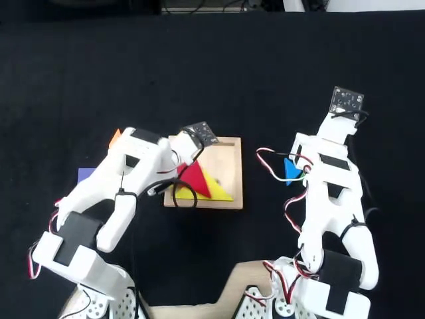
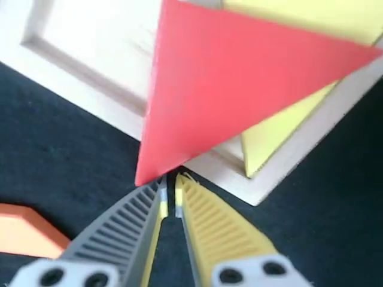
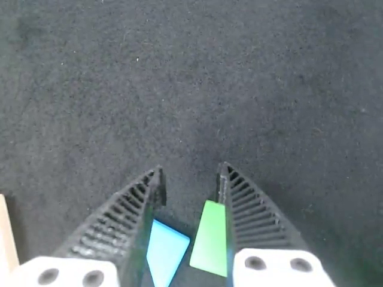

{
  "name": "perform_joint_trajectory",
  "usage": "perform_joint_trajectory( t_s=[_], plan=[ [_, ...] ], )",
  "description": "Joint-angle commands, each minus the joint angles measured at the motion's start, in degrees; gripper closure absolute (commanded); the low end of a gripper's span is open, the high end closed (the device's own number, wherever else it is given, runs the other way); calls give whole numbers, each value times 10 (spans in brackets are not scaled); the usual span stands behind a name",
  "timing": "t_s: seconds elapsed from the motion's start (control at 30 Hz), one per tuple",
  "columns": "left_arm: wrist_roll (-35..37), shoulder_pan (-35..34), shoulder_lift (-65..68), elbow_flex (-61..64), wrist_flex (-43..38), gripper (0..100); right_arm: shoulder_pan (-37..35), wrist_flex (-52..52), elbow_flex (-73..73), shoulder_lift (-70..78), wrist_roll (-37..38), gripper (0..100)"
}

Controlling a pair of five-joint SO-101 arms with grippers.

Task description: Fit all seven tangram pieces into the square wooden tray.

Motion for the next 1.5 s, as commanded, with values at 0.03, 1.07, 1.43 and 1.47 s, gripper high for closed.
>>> perform_joint_trajectory(
  t_s=[0.03,1.07,1.43,1.47],
  plan=[
    [2,-9,5,-24,-34,970,-11,-7,0,-3,13,851],
    [7,35,158,-230,-75,970,-12,-7,0,-3,30,851],
    [85,56,161,-268,-75,970,-12,-7,0,-3,30,851],
    [85,61,160,-262,-75,970,-12,-7,0,-3,30,851]
  ],
)
